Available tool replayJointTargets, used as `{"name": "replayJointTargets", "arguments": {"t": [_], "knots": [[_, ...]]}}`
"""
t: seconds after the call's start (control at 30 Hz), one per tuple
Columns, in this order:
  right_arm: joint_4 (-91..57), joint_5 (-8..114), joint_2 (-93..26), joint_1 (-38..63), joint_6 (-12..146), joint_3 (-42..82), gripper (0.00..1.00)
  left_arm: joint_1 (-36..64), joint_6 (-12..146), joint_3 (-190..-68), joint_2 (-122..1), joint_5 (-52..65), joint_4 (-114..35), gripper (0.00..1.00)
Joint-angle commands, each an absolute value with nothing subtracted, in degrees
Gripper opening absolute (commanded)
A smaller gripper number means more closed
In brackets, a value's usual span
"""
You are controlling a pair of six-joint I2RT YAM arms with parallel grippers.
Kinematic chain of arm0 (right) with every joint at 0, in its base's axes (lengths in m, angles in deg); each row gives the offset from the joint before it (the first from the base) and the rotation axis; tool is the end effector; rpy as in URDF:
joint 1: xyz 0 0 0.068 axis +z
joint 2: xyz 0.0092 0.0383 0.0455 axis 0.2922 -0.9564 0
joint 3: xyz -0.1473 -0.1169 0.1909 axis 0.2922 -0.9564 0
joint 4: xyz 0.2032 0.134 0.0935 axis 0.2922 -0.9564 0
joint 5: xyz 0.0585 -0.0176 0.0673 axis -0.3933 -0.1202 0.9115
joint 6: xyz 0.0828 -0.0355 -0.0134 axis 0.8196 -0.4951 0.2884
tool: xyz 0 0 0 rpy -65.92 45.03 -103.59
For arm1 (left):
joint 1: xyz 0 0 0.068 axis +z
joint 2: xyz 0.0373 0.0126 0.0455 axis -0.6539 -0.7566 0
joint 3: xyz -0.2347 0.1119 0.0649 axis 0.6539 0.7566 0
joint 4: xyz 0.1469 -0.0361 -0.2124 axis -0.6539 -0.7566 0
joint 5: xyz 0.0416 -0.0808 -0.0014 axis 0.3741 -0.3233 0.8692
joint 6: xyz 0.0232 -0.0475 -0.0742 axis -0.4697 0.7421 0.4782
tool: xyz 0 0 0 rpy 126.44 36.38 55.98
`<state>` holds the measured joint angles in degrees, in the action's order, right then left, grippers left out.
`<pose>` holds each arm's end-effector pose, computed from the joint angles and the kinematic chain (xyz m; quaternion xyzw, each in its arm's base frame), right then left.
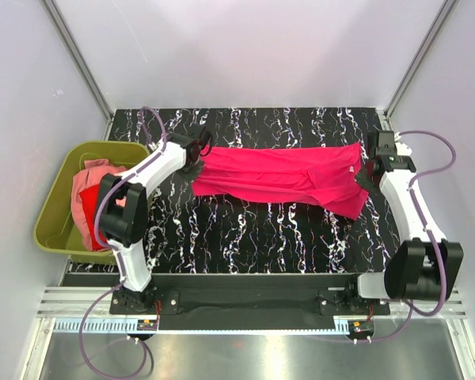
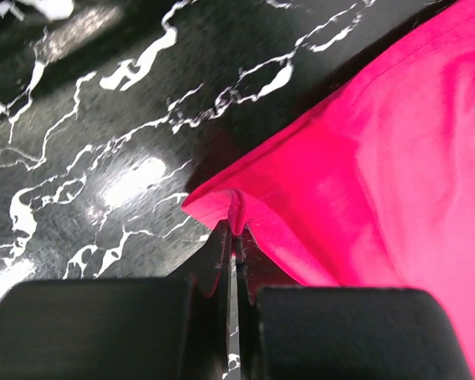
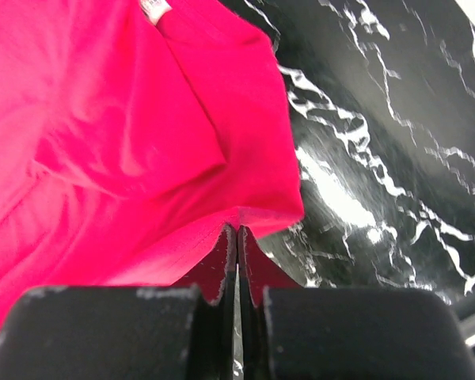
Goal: Fold and stack the t-shirts
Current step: Fold the tshirt
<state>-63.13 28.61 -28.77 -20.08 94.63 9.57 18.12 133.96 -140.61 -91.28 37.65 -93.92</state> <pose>0.2884 -0.0392 0.2475 0.3441 0.8875 -0.0622 0.3002 0.3627 -0.1175 0.1830 -0.4761 0.8465 0.0215 0.2374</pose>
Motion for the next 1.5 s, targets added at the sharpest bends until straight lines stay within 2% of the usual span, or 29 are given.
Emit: {"name": "replayJointTargets", "arguments": {"t": [0.0,0.5,0.9,1.17,1.33,1.4,1.47], "knots": [[-59.6,28.2,-32.7,-20.0,91.0,15.4,0.00,18.6,131.1,-146.3,-94.4,41.1,-96.1,0.00],[-62.3,27.0,-50.9,-20.0,83.8,32.3,0.00,19.0,125.9,-155.8,-102.6,43.0,-97.9,0.00],[-60.3,30.4,-57.2,-19.9,79.0,36.3,0.00,19.1,123.5,-160.6,-107.7,43.9,-98.9,0.00],[-59.4,33.3,-58.1,-19.9,78.4,34.9,0.00,19.6,119.8,-159.9,-107.6,43.7,-93.0,0.17],[-59.0,33.4,-58.2,-19.9,78.0,34.2,0.00,19.7,118.0,-159.0,-107.4,42.9,-90.8,0.19],[-59.3,33.2,-58.3,-19.9,78.0,34.8,0.00,19.7,117.5,-159.2,-107.8,42.7,-90.6,0.13],[-59.7,33.4,-58.4,-19.9,77.9,35.1,0.00,19.7,117.4,-159.7,-107.9,42.8,-91.8,0.17]]}}
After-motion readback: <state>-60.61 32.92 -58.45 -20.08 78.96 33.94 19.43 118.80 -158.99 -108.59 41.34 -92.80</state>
